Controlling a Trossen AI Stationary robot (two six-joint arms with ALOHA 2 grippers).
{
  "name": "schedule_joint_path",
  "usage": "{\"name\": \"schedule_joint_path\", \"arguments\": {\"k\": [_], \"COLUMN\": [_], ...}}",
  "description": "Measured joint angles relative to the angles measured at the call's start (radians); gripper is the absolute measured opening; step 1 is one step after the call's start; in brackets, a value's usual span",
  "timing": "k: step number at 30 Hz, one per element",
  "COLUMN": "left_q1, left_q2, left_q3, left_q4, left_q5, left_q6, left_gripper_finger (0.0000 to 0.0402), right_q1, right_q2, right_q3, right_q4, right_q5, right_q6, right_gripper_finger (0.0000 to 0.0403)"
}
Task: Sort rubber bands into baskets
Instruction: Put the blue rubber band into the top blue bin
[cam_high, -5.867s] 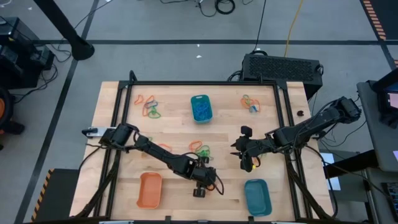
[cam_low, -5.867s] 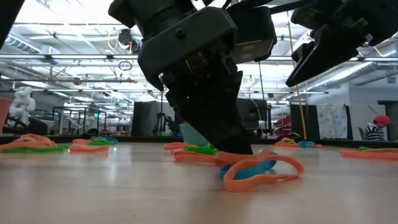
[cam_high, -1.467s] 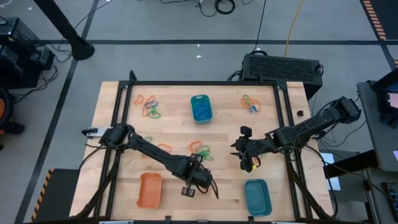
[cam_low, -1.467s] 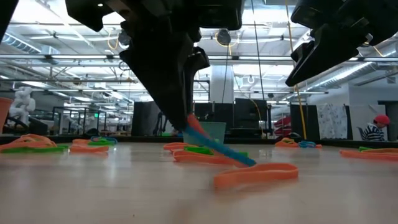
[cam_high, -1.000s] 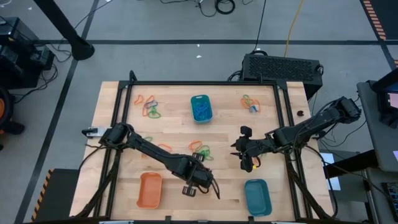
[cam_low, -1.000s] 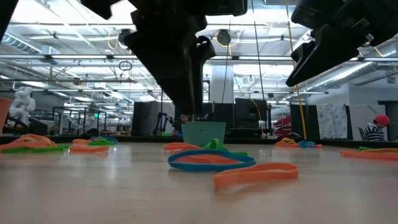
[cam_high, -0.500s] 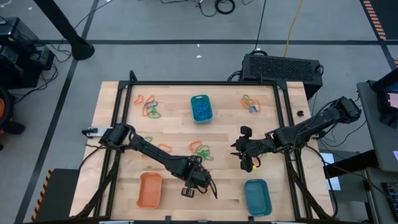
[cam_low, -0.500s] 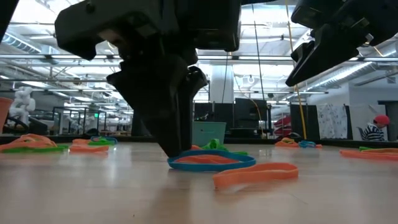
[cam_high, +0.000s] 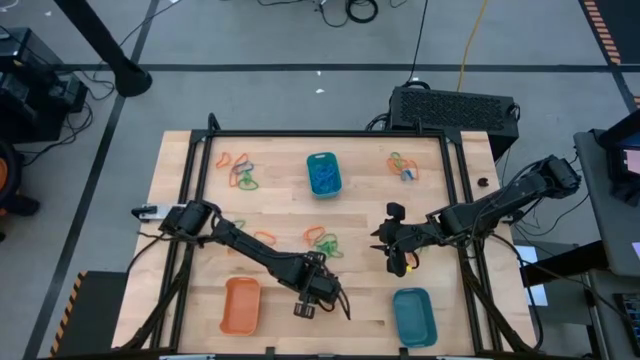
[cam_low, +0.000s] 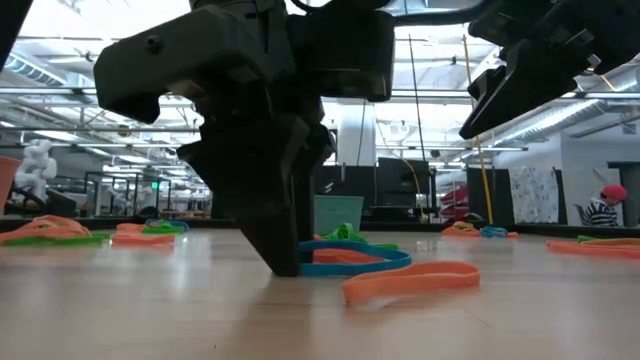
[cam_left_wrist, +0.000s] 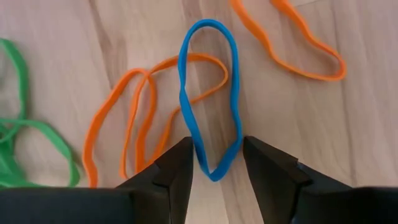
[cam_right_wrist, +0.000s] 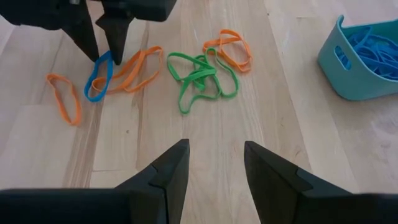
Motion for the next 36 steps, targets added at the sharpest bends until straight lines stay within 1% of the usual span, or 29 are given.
{"name": "schedule_joint_path", "arguments": {"k": [3, 5, 8, 10, 11, 15, 17, 21, 26, 30, 32, 36], "left_q1": [0.000, 0.000, -0.001, 0.001, 0.001, 0.002, 0.008, 0.052, 0.169, 0.324, 0.412, 0.562], "left_q2": [-0.003, -0.003, -0.002, -0.003, -0.012, -0.088, -0.137, -0.233, -0.336, -0.381, -0.382, -0.350], "left_q3": [0.000, 0.000, 0.026, 0.057, 0.067, 0.078, 0.079, 0.073, 0.007, -0.045, -0.058, -0.060], "left_q4": [-0.006, -0.008, -0.060, -0.089, -0.101, -0.160, -0.213, -0.274, -0.266, -0.229, -0.192, -0.180], "left_q5": [-0.001, -0.001, -0.019, -0.058, -0.086, -0.187, -0.259, -0.349, -0.365, -0.365, -0.331, -0.263], "left_q6": [0.006, 0.024, 0.055, 0.066, 0.075, 0.113, 0.114, 0.118, 0.192, 0.280, 0.319, 0.354], "left_gripper_finger": [0.0140, 0.0120, 0.0066, 0.0023, 0.0013, 0.0007, 0.0005, 0.0003, 0.0002, 0.0001, 0.0001, 0.0001], "right_q1": [0.000, 0.000, 0.000, 0.000, 0.000, 0.000, 0.000, 0.000, 0.000, 0.000, 0.000, 0.000], "right_q2": [0.000, 0.000, 0.000, 0.000, 0.000, 0.000, 0.000, 0.000, 0.000, 0.000, 0.000, 0.000], "right_q3": [0.000, 0.000, 0.000, 0.000, 0.000, 0.000, 0.000, 0.000, 0.000, 0.000, 0.000, 0.000], "right_q4": [0.000, 0.000, 0.000, 0.000, 0.000, -0.002, -0.002, -0.001, -0.003, 0.000, -0.001, 0.000], "right_q5": [0.000, 0.000, 0.000, 0.000, 0.000, 0.000, 0.000, 0.000, 0.000, 0.001, 0.003, 0.003], "right_q6": [-0.003, -0.004, -0.006, -0.006, -0.006, -0.006, -0.006, -0.012, -0.020, -0.022, -0.023, -0.023], "right_gripper_finger": [0.0146, 0.0146, 0.0146, 0.0146, 0.0146, 0.0146, 0.0146, 0.0146, 0.0146, 0.0146, 0.0146, 0.0146]}}
